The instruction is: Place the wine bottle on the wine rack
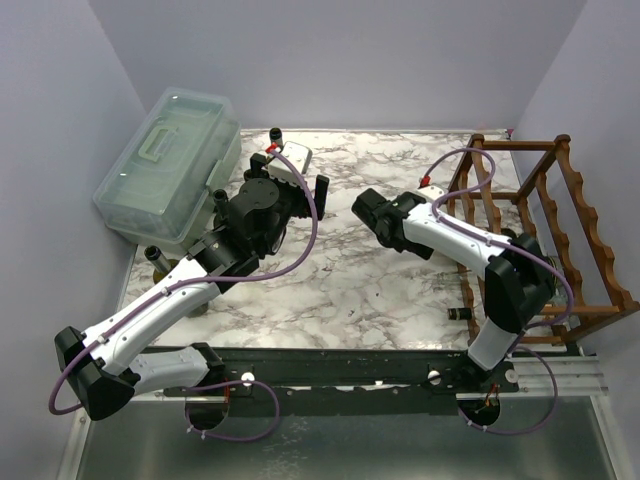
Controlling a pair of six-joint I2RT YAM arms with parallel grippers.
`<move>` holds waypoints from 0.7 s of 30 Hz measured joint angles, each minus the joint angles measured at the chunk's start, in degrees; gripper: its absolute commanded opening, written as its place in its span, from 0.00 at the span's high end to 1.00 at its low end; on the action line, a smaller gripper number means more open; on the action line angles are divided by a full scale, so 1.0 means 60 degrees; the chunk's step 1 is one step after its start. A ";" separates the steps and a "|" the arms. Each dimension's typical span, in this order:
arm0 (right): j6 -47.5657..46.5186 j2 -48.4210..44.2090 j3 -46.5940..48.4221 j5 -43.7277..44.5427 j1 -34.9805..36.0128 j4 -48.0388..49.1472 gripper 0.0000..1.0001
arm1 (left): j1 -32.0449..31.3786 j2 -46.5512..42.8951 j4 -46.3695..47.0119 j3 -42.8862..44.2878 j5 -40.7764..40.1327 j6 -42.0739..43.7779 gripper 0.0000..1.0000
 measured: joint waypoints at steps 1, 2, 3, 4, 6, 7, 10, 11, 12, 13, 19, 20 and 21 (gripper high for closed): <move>-0.0036 0.0007 -0.0047 0.0000 -0.0018 0.0131 0.16 | 0.0000 0.0000 0.0000 0.0000 0.0000 0.0036 0.05; -0.0084 0.0029 -0.0084 0.0000 -0.0018 0.0251 0.17 | 0.0000 0.0000 0.0004 0.0000 0.0000 0.0066 0.05; -0.0124 0.0062 -0.0087 -0.0004 -0.0044 0.0331 0.17 | 0.0000 0.0000 0.0004 0.0000 0.0000 0.0095 0.05; -0.0157 0.0117 -0.0087 -0.0004 -0.0073 0.0426 0.17 | 0.0000 0.0000 0.0004 0.0000 0.0000 0.0127 0.05; -0.0200 0.0277 -0.0087 -0.0004 -0.0087 0.0601 0.18 | 0.0000 0.0000 0.0000 0.0000 -0.0004 0.0164 0.05; -0.0197 0.0368 -0.0087 0.0000 -0.0113 0.0648 0.19 | 0.0000 0.0000 0.0004 0.0000 -0.0004 0.0171 0.05; -0.0200 0.0619 -0.0091 -0.0004 -0.0160 0.0794 0.24 | 0.0000 0.0000 0.0000 0.0000 0.0000 0.0233 0.05; -0.0200 0.0678 -0.0102 -0.0004 -0.0204 0.0867 0.25 | 0.0000 0.0000 0.0004 0.0000 0.0000 0.0237 0.05; -0.0197 0.0729 -0.0117 -0.0004 -0.0233 0.0918 0.26 | 0.0000 0.0000 0.0000 0.0000 0.0000 0.0244 0.05; -0.0193 0.0769 -0.0138 -0.0004 -0.0262 0.0962 0.29 | 0.0000 0.0000 0.0004 0.0000 0.0000 0.0248 0.05; -0.0233 0.0820 -0.0528 0.0000 -0.0393 0.1453 0.33 | 0.0000 0.0000 0.0000 0.0000 0.0000 0.0277 0.05; -0.0255 0.0820 -0.0586 0.0000 -0.0404 0.1530 0.35 | 0.0000 0.0000 0.0004 0.0000 -0.0004 0.0280 0.05; -0.0284 0.0820 -0.0641 0.0000 -0.0433 0.1592 0.37 | 0.0000 0.0000 0.0004 0.0000 0.0000 0.0277 0.05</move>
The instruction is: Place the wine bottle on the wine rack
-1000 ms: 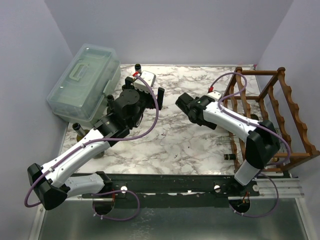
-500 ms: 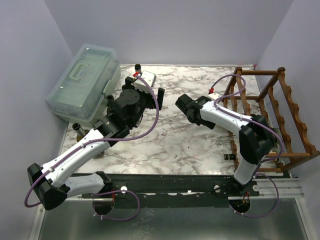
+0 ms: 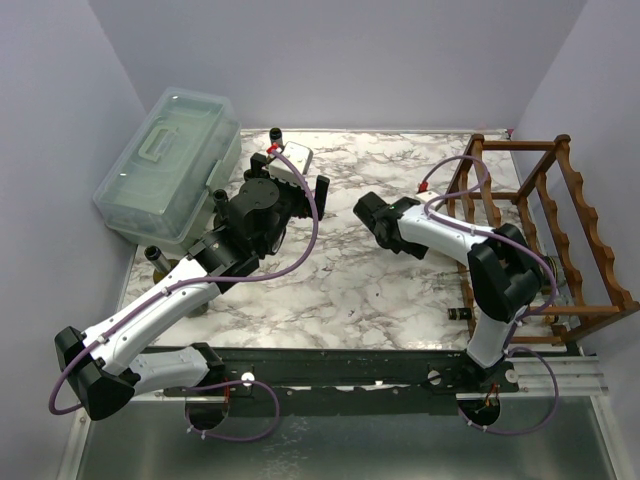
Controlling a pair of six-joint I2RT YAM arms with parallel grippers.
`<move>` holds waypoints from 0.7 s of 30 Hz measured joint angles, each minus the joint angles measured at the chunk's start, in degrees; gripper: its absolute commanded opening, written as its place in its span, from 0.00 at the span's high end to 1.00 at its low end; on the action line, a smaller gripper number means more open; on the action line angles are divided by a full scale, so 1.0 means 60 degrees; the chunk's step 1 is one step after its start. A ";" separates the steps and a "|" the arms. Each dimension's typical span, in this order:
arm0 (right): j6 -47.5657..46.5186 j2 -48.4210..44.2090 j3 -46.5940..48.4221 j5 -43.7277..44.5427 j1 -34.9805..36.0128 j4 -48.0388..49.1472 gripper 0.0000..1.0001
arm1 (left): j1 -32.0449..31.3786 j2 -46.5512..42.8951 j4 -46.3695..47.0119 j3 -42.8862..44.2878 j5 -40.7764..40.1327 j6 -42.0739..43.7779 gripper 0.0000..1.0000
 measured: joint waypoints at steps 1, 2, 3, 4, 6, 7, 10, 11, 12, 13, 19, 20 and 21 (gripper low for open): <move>-0.0036 0.0000 -0.0044 0.0000 -0.0022 0.0062 0.40 | 0.0000 0.0000 -0.0004 0.0000 0.0000 0.0004 0.05; -0.0066 0.0000 -0.0076 0.0004 -0.0025 0.0120 0.41 | 0.0000 0.0000 -0.0004 0.0000 0.0000 0.0007 0.05; -0.0091 0.0000 -0.0109 0.0007 -0.0051 0.0204 0.43 | 0.0000 0.0004 0.0000 0.0000 0.0000 0.0011 0.05; -0.0117 0.0000 -0.0146 0.0011 -0.0080 0.0270 0.45 | 0.0000 0.0004 0.0000 0.0000 0.0000 0.0011 0.05; -0.0142 0.0000 -0.0270 0.0015 -0.0135 0.0448 0.51 | 0.0000 0.0004 -0.0004 0.0000 0.0000 0.0033 0.05; -0.0153 0.0000 -0.0335 0.0011 -0.0146 0.0521 0.54 | 0.0000 0.0004 -0.0004 0.0000 -0.0004 0.0036 0.05; -0.0069 0.0000 -0.0561 0.0004 -0.0160 0.0455 0.63 | 0.0000 0.0004 0.0000 0.0000 -0.0004 0.0073 0.05; -0.0069 0.0007 -0.0641 0.0007 -0.0164 0.0470 0.67 | 0.0000 0.0004 0.0000 0.0000 -0.0004 0.0076 0.05; -0.0055 0.0040 -0.0667 0.0011 -0.0164 0.0477 0.72 | 0.0000 0.0004 -0.0004 0.0000 -0.0007 0.0095 0.05; -0.0025 0.0087 -0.0667 0.0018 -0.0164 0.0477 0.77 | 0.0000 0.0004 -0.0004 0.0000 -0.0007 0.0109 0.05; 0.0423 0.0492 -0.0663 0.0182 -0.0164 0.0408 0.99 | 0.0000 0.0004 -0.0004 0.0000 -0.0004 0.0138 0.05; 0.0535 0.0576 -0.0663 0.0211 -0.0164 0.0382 1.00 | 0.0000 0.0004 -0.0004 0.0000 -0.0004 0.0138 0.05; 0.0667 0.0648 -0.0663 0.0233 -0.0164 0.0342 0.99 | 0.0000 0.0004 -0.0004 0.0000 -0.0004 0.0138 0.05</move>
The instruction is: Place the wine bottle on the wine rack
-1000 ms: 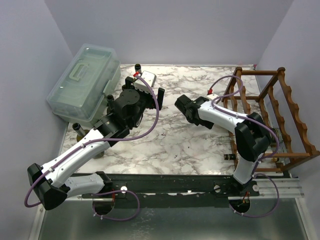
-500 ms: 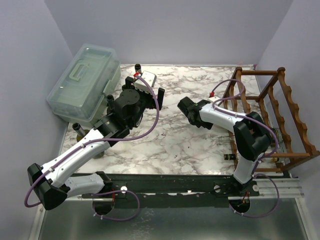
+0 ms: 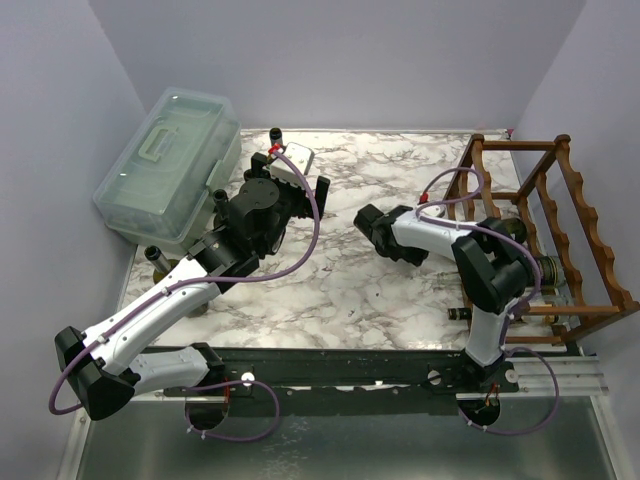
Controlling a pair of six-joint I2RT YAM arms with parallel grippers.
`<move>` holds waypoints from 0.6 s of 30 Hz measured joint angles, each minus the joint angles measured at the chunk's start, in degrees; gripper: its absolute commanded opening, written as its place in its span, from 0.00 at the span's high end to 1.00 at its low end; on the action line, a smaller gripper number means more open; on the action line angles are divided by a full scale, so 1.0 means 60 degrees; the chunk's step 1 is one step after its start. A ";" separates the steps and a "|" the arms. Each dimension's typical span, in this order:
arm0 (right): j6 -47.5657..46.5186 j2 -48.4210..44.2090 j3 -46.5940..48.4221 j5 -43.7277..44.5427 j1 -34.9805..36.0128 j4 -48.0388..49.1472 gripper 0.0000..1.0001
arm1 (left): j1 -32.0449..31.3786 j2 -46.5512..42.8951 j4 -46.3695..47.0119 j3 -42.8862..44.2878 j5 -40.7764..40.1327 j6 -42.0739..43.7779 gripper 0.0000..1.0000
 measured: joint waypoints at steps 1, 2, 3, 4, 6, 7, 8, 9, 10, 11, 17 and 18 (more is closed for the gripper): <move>0.0138 0.0076 0.0000 0.0029 -0.0007 -0.0047 0.99 | 0.0000 0.0000 0.0000 0.0000 0.0000 0.0000 0.05; 0.0291 0.0157 0.0000 0.0066 -0.0015 -0.0106 0.99 | 0.0000 0.0000 0.0000 0.0000 0.0000 0.0000 0.05; 0.0423 0.0222 0.0004 0.0091 -0.0022 -0.0146 0.99 | 0.0000 0.0000 0.0000 0.0000 0.0000 0.0000 0.05; 0.0579 0.0291 0.0011 0.0113 -0.0029 -0.0197 1.00 | 0.0000 0.0000 0.0000 0.0000 0.0000 0.0004 0.05; 0.0954 0.0412 0.0036 0.0131 -0.0062 -0.0331 0.99 | 0.0000 0.0000 0.0000 0.0000 0.0000 0.0004 0.05; 0.1140 0.0444 0.0044 0.0131 -0.0084 -0.0397 0.99 | 0.0000 0.0000 0.0000 0.0000 0.0000 0.0004 0.05; 0.1308 0.0466 0.0062 0.0131 -0.0109 -0.0455 1.00 | 0.0000 0.0000 0.0000 0.0000 0.0000 0.0004 0.05; 0.1530 0.0503 0.0113 0.0131 -0.0146 -0.0572 0.99 | 0.0000 0.0000 0.0004 0.0000 0.0000 0.0004 0.05; 0.1730 0.0550 0.0182 0.0135 -0.0186 -0.0678 1.00 | 0.0000 0.0000 0.0000 0.0000 0.0000 0.0004 0.05; 0.1923 0.0597 0.0266 0.0135 -0.0233 -0.0798 1.00 | 0.0000 0.0000 0.0000 0.0000 0.0000 0.0004 0.05; 0.2703 0.0841 0.0678 0.0131 -0.0433 -0.1217 1.00 | 0.0000 0.0000 0.0000 0.0000 0.0000 0.0011 0.05; 0.2794 0.0874 0.0732 0.0127 -0.0470 -0.1271 0.99 | 0.0000 0.0000 0.0000 0.0000 0.0000 0.0018 0.05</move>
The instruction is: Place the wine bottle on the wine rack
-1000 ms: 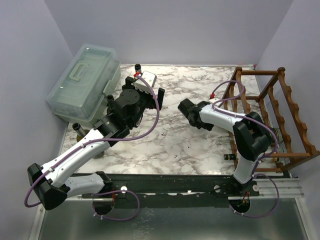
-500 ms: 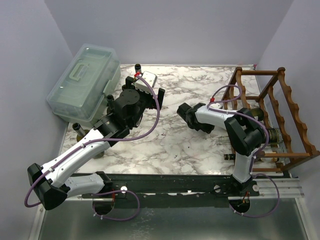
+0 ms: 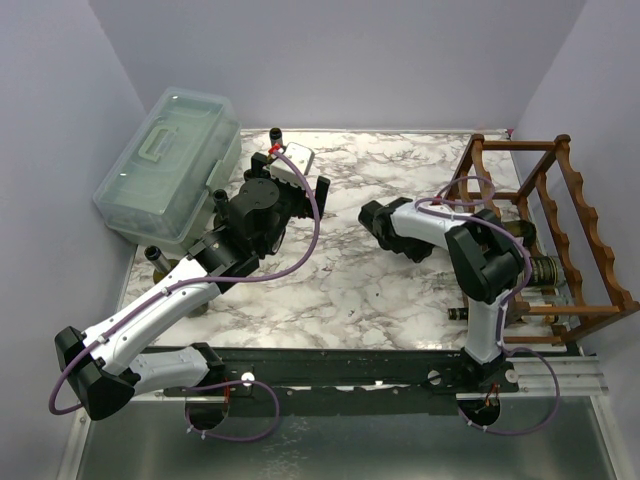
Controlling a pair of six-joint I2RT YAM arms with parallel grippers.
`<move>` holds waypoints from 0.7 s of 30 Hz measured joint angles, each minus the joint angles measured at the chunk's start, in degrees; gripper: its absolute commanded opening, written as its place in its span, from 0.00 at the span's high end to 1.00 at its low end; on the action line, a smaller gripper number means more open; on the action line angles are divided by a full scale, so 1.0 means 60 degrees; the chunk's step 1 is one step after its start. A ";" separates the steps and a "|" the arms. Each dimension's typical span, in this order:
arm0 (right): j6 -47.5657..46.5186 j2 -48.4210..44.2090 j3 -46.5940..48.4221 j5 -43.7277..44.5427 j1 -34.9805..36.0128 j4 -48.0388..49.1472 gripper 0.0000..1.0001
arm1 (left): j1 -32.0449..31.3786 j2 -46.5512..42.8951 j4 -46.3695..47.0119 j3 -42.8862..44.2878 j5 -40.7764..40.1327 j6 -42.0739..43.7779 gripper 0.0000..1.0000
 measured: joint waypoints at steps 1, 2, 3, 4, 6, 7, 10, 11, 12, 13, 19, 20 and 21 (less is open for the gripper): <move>0.0127 0.0025 0.0040 0.0004 -0.0047 -0.0044 0.99 | 0.0000 0.0000 0.0004 0.0000 0.0000 0.0018 0.05; 0.0237 0.0044 0.0058 0.0011 -0.0095 -0.0073 0.99 | 0.0000 0.0000 0.0000 0.0000 -0.0004 0.0022 0.05; 0.0372 0.0058 0.0058 0.0029 -0.0142 -0.0095 0.99 | 0.0000 0.0000 0.0000 0.0000 0.0000 0.0029 0.05; 0.0484 0.0084 0.0058 0.0062 -0.0186 -0.0127 1.00 | 0.0000 0.0000 0.0000 0.0000 -0.0004 0.0029 0.05; 0.0798 0.0164 0.0058 0.0135 -0.0200 -0.0226 0.99 | 0.0000 0.0000 0.0000 0.0000 -0.0004 0.0036 0.05; 0.0914 0.0211 0.0058 0.0175 -0.0204 -0.0273 0.99 | 0.0000 0.0000 0.0000 0.0000 0.0000 0.0036 0.05; 0.1271 0.0415 0.0055 0.0317 -0.0255 -0.0426 1.00 | 0.0000 0.0000 0.0004 0.0000 -0.0004 0.0044 0.05; 0.1388 0.0481 0.0058 0.0364 -0.0262 -0.0492 1.00 | 0.0000 0.0000 0.0000 0.0000 -0.0004 0.0044 0.05; 0.1483 0.0532 0.0058 0.0419 -0.0262 -0.0535 0.99 | 0.0000 0.0000 0.0004 0.0000 -0.0004 0.0044 0.05; 0.1574 0.0583 0.0058 0.0481 -0.0280 -0.0583 0.99 | 0.0000 0.0000 0.0000 0.0000 0.0000 0.0044 0.05; 0.1956 0.0951 0.0102 0.0710 -0.0415 -0.0685 0.99 | 0.0000 0.0000 0.0000 0.0000 -0.0004 0.0051 0.05; 0.2000 0.1013 0.0149 0.0729 -0.0448 -0.0718 1.00 | 0.0000 0.0000 0.0000 0.0000 -0.0004 0.0055 0.05; 0.2065 0.1053 0.0189 0.0747 -0.0463 -0.0732 0.99 | 0.0000 0.0000 0.0004 0.0000 -0.0004 0.0055 0.05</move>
